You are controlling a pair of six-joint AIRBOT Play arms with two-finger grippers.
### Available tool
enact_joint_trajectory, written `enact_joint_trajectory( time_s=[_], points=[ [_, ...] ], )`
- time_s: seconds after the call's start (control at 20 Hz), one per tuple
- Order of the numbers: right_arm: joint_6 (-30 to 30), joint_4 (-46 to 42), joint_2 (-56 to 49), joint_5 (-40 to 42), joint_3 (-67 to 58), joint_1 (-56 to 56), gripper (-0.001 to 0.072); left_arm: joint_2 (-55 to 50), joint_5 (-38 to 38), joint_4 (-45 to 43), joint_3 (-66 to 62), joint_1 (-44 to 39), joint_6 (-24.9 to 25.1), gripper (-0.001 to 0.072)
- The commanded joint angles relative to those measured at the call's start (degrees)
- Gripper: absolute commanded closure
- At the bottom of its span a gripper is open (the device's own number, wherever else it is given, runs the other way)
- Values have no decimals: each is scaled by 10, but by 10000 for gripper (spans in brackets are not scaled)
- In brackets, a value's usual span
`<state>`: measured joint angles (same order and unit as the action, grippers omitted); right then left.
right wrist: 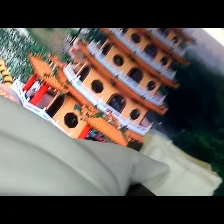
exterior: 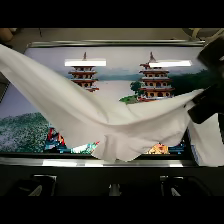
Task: Fold the shirts.
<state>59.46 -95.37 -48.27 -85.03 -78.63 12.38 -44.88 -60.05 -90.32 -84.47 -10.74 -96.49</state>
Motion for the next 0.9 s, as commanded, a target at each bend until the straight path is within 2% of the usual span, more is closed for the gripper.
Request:
enact_joint_trajectory(
  time_s=[0.0,0.05,0.1,0.15,0.2,0.25,0.35,0.4,0.5,0.55,0.65,0.75,0.85],
  points=[
    [24,-7,-51,209,220,0,682,-6,85,6,217,0,-14,682],
    [48,-24,-74,319,273,0,682,-14,119,26,277,0,-26,682],
    [82,-31,-102,394,304,0,682,-23,138,49,319,0,-28,682],
    [129,-29,-134,426,309,0,679,-33,144,71,348,0,-28,682],
    [171,-20,-158,440,304,0,571,-40,145,84,364,0,-28,681],
    [191,-5,-173,443,297,0,294,-45,145,88,370,0,-28,681],
    [189,3,-171,444,271,0,200,-47,150,85,366,3,-15,681],
    [184,-2,-160,432,240,-9,146,-47,149,82,359,6,7,682],
    [183,8,-138,397,159,-60,143,-47,149,80,341,13,34,681],
    [179,21,-130,370,127,-96,83,-47,149,80,335,17,35,681],
    [96,104,-128,247,101,-188,86,-47,148,80,331,17,35,682],
    [8,202,-142,106,137,-257,102,-47,140,81,331,17,35,681],
    [-23,272,-155,52,235,-288,110,-47,132,81,331,17,35,681]
  ],
)
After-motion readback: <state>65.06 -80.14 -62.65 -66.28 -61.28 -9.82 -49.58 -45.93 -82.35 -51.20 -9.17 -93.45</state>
